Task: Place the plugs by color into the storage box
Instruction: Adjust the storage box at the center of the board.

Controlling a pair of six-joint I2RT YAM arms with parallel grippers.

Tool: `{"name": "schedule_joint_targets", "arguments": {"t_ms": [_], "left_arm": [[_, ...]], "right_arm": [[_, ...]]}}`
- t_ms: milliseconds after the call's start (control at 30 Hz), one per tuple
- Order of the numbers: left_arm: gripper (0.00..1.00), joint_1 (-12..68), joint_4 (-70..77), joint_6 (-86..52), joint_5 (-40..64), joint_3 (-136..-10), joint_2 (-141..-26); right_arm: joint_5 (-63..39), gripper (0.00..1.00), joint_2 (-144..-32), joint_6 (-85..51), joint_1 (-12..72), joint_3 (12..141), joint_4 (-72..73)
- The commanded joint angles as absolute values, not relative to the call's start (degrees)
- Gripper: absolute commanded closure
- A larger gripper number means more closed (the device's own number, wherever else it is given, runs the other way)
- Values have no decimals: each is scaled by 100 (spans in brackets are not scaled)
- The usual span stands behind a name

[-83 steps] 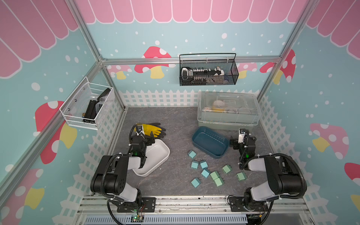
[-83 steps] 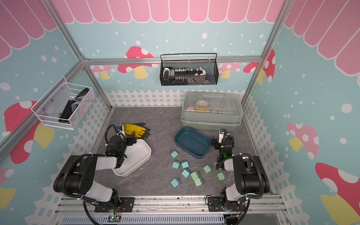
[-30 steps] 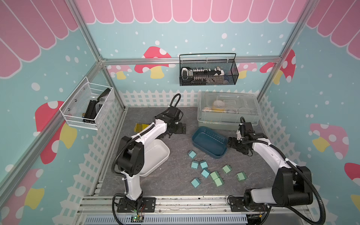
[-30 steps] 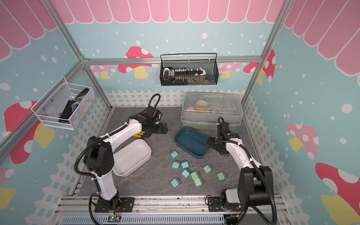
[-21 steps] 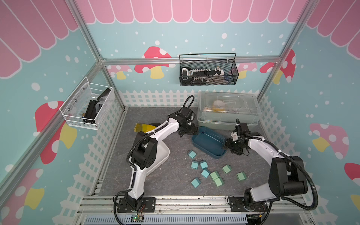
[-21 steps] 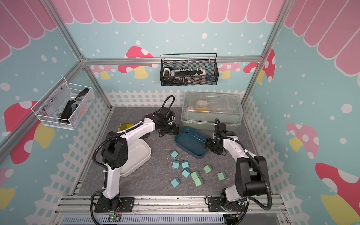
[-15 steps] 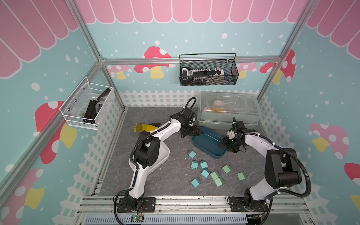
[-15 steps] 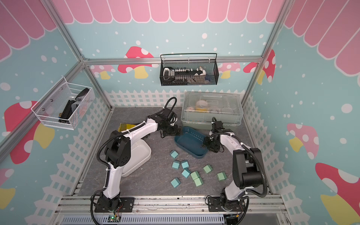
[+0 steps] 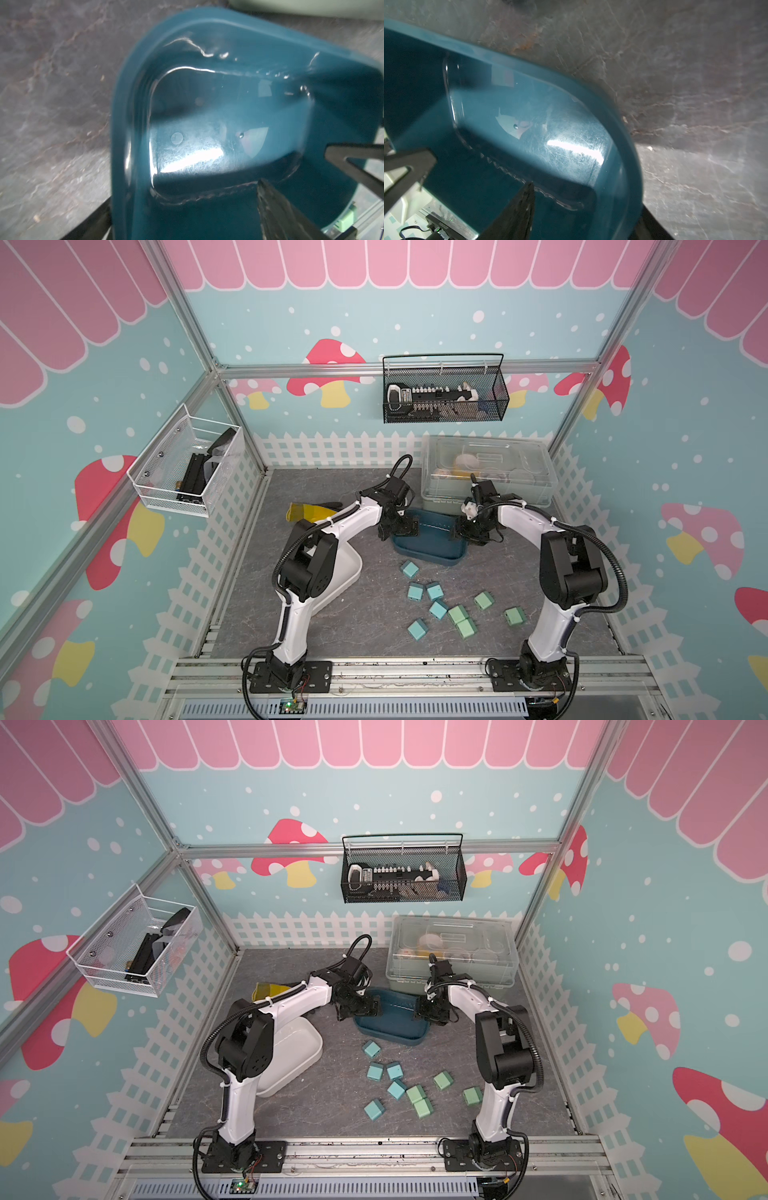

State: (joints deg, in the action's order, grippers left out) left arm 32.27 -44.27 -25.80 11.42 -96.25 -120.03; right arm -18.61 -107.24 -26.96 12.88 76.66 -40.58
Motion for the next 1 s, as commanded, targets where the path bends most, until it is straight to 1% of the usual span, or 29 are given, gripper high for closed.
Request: {"name": "schedule_joint_targets", "arguments": {"t_ms": [0,67,167,300,400,567,667,800,900,967], "left_arm": [[9,3307,-4801,-2632,348,-9564,-11444],[8,3324,-4858,-2530,75,-9471,-11167],[8,3338,-5028,-2359,-17,-9446,-10828],[8,3418,-5381,-2265,143,-9375,-10552],[9,3573,-5423,-2290,185,-9061,-10341],[10,3714,-5295,-2462,180,-8600,-10191],[10,3710,-5210,-2572,97,-8639,-10186],[10,3700,-5211,-2667,6,-8943,-10322],[10,3683,-5194,-2740,0,-9133,-10492],[10,3675,-5192,-2751,9,-9270,-10642]], "right_arm": [[-1661,38,-10734,-2320,1336,7840,-4438],[-1593,36,-10667,-2254,1336,7805,-4484],[-1536,36,-10635,-2256,1336,7744,-4499],[-1291,38,-10661,-2338,1336,7713,-4586],[-1056,41,-10632,-2382,1321,7677,-4673],[-1001,41,-10551,-2414,1284,7613,-4718],[-873,41,-10271,-2462,1276,7570,-4756],[-588,31,-9655,-2619,1147,7478,-5231],[-551,27,-9036,-2868,1099,7084,-5563],[-748,25,-8613,-3122,1105,6644,-5633]]}}
